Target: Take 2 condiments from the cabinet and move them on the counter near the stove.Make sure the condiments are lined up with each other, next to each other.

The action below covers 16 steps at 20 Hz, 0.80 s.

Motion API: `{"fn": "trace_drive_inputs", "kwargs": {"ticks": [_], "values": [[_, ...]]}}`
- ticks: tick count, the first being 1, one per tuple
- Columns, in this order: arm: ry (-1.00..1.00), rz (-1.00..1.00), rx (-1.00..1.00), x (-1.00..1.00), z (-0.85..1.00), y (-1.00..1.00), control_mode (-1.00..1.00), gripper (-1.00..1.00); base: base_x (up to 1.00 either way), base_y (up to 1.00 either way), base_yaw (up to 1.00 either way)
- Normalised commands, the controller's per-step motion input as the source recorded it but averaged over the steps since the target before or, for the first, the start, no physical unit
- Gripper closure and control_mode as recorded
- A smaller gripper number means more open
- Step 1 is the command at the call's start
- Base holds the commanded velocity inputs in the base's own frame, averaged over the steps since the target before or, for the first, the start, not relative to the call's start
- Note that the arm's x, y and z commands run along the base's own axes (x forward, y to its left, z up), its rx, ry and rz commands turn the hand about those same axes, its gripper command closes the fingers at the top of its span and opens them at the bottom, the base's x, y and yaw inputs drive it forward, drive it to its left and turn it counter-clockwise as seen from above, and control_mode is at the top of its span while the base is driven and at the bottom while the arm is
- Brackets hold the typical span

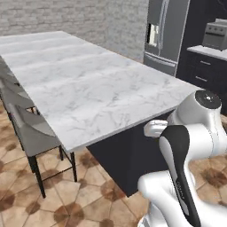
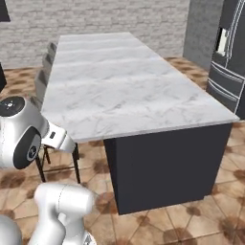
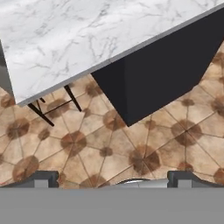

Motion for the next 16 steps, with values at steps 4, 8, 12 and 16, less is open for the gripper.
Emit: {"fn": "trace_drive_inputs", "kwargs": {"ticks": [4, 8, 12, 16], "values": [[0.00, 0.00, 0.00, 0.00, 0.00, 0.00, 1.00, -1.00, -0.28, 1.00, 0.11], [0.00, 0.00, 0.00, 0.00, 0.00, 0.00, 1.00, -1.00, 0.00, 1.00, 0.01], [0.00, 0.00, 0.00, 0.00, 0.00, 0.00, 1.00, -1.00, 0.04, 1.00, 0.00], [0.00, 0.00, 0.00, 0.00, 0.00, 0.00, 1.00, -1.00, 0.18, 1.00, 0.00]]}}
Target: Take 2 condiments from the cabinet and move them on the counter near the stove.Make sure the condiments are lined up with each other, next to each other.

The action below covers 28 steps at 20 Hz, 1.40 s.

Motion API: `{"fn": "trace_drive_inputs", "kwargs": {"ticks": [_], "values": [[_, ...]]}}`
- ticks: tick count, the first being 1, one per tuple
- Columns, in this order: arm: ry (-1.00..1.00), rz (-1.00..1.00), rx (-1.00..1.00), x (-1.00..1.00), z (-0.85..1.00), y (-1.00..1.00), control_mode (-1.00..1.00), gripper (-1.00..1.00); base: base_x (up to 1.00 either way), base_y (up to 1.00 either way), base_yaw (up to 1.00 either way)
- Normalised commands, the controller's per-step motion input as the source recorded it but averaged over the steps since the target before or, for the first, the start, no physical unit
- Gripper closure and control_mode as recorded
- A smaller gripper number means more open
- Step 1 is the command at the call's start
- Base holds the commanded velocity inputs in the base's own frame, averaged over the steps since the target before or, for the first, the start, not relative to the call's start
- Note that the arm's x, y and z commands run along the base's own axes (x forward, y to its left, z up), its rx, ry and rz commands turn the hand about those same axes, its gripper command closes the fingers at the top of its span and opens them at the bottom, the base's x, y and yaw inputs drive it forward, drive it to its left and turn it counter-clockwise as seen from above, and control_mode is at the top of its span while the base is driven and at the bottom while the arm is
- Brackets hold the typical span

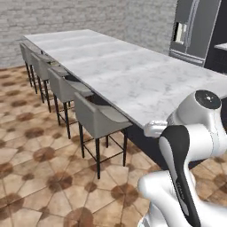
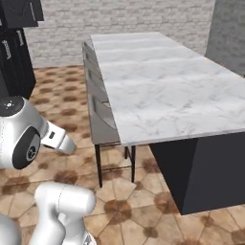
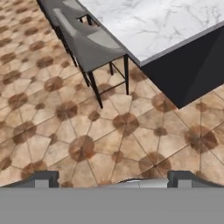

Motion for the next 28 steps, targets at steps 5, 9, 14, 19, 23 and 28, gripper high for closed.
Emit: {"fn": "trace_drive_inputs", "kwargs": {"ticks": [5, 9, 14, 19, 23, 28], "values": [[0.00, 0.00, 0.00, 0.00, 0.00, 0.00, 1.00, -1.00, 0.42, 1.00, -0.02], [0.00, 0.00, 0.00, 0.00, 0.00, 0.00, 1.00, -1.00, 0.89, 1.00, -0.07], [0.00, 0.00, 0.00, 0.00, 0.00, 0.00, 1.00, -1.00, 0.94, 1.00, -0.04], [0.00, 0.00, 0.00, 0.00, 0.00, 0.00, 1.00, -1.00, 0.92, 1.00, -0.01], [0.00, 0.00, 0.00, 0.00, 0.00, 0.00, 1.00, -1.00, 1.00, 0.80, 0.00], [0.00, 0.00, 0.00, 0.00, 0.00, 0.00, 1.00, -1.00, 1.00, 0.42, 0.07]]}}
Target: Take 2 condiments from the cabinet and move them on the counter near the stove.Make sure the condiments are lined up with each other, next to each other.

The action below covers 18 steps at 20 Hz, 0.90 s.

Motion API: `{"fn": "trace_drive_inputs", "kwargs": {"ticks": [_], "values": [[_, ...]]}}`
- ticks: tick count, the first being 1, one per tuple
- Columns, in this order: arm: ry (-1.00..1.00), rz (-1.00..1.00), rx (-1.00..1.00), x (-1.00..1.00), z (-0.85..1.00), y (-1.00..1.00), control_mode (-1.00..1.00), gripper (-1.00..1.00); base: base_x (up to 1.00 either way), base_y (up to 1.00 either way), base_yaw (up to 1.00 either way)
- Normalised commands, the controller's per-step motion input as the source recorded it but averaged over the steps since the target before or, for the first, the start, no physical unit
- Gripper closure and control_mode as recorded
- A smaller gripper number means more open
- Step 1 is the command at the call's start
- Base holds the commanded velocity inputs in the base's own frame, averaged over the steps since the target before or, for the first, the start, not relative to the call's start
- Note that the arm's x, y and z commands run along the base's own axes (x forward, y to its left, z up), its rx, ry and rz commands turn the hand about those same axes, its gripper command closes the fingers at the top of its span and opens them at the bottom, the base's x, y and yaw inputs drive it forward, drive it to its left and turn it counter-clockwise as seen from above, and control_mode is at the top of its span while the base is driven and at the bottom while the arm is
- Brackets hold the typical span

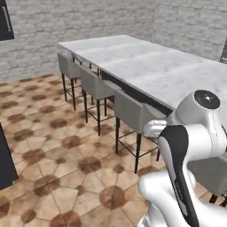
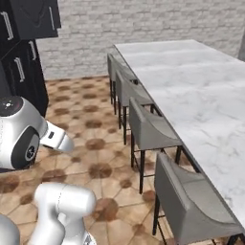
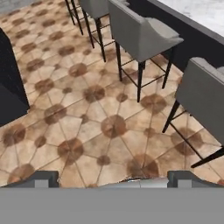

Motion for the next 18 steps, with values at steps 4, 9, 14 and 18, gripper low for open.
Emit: {"fn": "trace_drive_inputs", "kwargs": {"ticks": [4, 9, 14, 18], "values": [[0.00, 0.00, 0.00, 0.00, 0.00, 0.00, 1.00, -1.00, 1.00, 0.16, 0.17], [0.00, 0.00, 0.00, 0.00, 0.00, 0.00, 1.00, -1.00, 1.00, 0.04, 0.21], [0.00, 0.00, 0.00, 0.00, 0.00, 0.00, 1.00, -1.00, 1.00, 0.00, 0.21], [0.00, 0.00, 0.00, 0.00, 0.00, 0.00, 1.00, -1.00, 1.00, 0.00, 0.19]]}}
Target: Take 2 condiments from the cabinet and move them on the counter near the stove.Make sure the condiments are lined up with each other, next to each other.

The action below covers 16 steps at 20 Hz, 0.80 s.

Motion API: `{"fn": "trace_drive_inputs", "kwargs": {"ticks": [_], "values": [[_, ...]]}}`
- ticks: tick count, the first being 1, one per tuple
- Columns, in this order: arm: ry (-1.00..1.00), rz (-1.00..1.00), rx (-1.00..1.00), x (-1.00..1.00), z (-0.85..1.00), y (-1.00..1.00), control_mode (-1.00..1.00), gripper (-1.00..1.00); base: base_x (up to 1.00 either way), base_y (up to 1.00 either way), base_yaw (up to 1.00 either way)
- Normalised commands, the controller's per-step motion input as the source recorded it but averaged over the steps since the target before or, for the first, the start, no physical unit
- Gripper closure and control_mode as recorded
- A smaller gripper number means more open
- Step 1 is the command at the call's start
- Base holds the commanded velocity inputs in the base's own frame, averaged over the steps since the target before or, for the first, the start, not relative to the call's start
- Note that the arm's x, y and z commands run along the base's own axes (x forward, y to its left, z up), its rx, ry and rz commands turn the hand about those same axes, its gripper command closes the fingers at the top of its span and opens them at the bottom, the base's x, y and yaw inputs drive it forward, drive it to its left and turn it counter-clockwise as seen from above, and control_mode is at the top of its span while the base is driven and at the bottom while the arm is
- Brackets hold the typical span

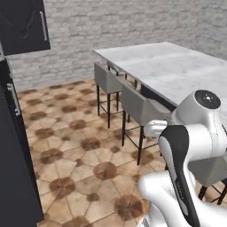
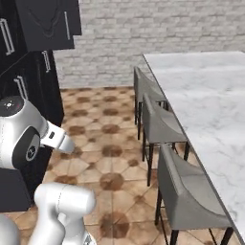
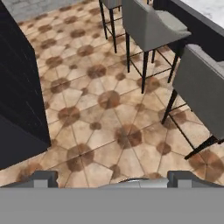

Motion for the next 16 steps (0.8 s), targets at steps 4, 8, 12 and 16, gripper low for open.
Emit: {"fn": "trace_drive_inputs", "kwargs": {"ticks": [4, 8, 12, 16], "values": [[0.00, 0.00, 0.00, 0.00, 0.00, 0.00, 1.00, -1.00, 1.00, -0.02, 0.17], [0.00, 0.00, 0.00, 0.00, 0.00, 0.00, 1.00, -1.00, 0.99, -0.19, 0.16], [0.00, 0.00, 0.00, 0.00, 0.00, 0.00, 1.00, -1.00, 0.93, -0.28, 0.16], [0.00, 0.00, 0.00, 0.00, 0.00, 0.00, 1.00, -1.00, 0.91, -0.31, 0.15]]}}
